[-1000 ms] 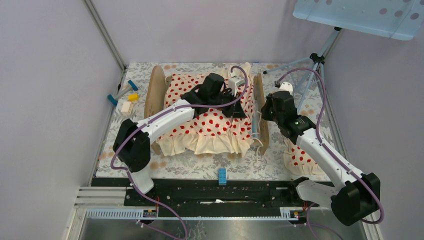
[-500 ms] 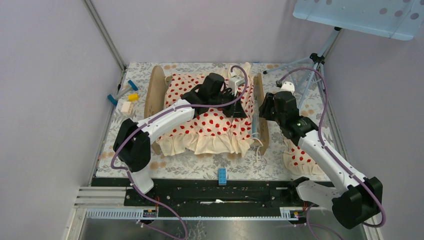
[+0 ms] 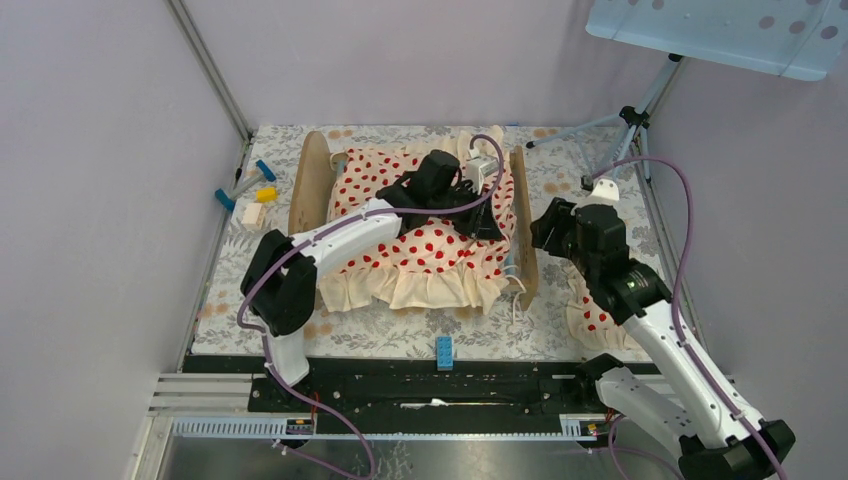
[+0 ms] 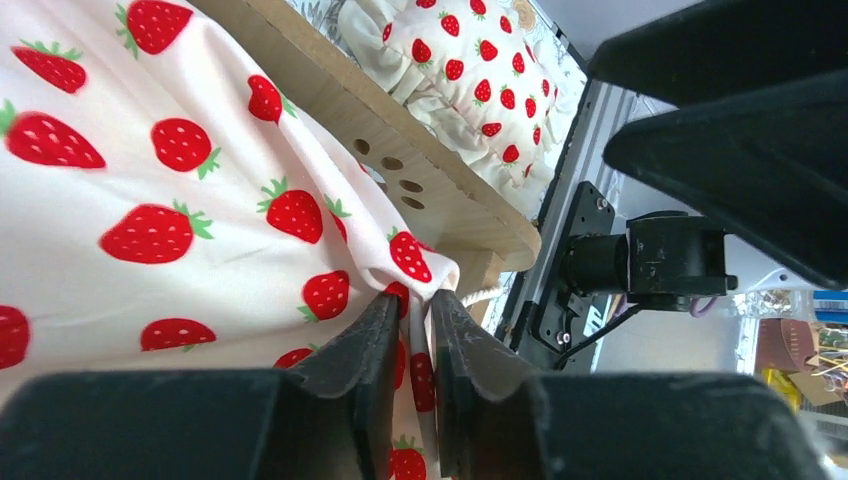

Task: Set up the pet bed
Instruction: Cross the ropes on the bed frame.

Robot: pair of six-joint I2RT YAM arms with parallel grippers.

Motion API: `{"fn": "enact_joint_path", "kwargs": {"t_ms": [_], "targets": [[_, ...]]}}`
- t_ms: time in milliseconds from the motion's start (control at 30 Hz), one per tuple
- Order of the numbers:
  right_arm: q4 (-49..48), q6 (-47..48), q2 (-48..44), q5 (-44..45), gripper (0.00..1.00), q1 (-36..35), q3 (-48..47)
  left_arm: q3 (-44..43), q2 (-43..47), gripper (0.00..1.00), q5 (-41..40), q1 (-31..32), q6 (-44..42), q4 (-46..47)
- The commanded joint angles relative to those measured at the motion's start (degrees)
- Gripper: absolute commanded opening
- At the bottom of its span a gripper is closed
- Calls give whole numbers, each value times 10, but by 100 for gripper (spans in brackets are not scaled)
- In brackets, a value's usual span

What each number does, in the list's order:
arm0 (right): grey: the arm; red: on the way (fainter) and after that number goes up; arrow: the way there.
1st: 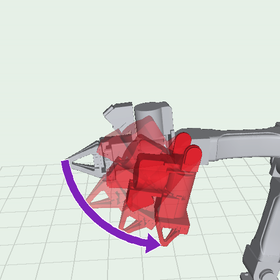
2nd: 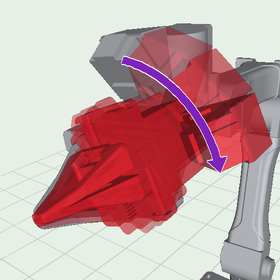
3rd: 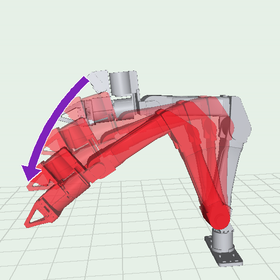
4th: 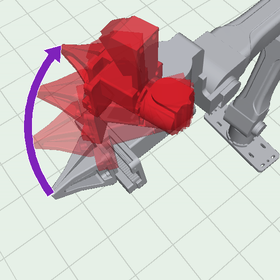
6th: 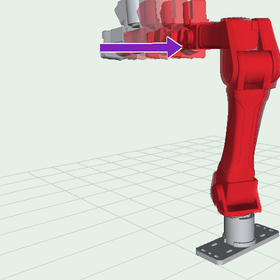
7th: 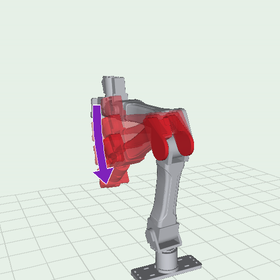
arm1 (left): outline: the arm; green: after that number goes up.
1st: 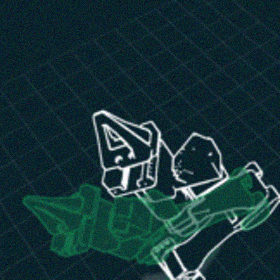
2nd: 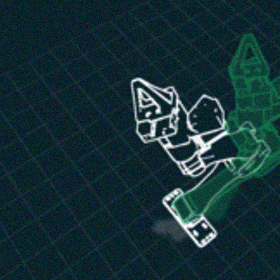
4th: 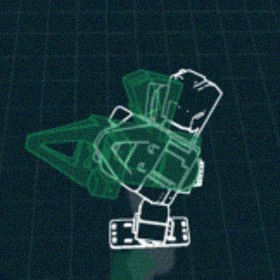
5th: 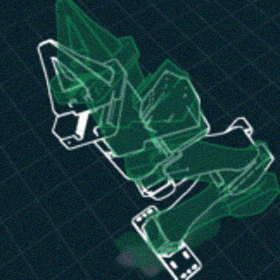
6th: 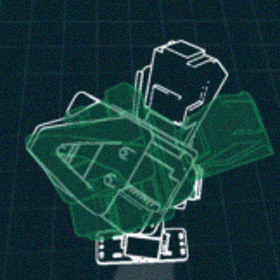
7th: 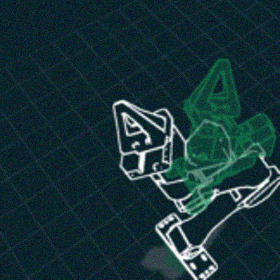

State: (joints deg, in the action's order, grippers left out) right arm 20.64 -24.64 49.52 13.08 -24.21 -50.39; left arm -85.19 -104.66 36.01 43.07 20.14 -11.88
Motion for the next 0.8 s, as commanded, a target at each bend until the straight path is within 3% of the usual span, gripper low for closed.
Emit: {"fn": "enact_joint_path", "kwargs": {"t_ms": [0,233,300,400,633,767], "targets": [[54,-36,-36,20,61,3,37,-28,0,29,-19,8,17,30],[65,-65,-36,2,65,3,70,-8,65,82,-116,7,13,27],[76,-73,-40,20,66,3,63,-8,82,90,-137,8,19,25],[111,-86,-62,74,68,3,40,-27,92,91,-201,27,35,14],[200,-137,-179,184,71,3,-35,-69,62,87,-398,139,95,-27],[226,-133,-218,215,70,3,-77,-94,30,83,-464,179,105,-71]]}}
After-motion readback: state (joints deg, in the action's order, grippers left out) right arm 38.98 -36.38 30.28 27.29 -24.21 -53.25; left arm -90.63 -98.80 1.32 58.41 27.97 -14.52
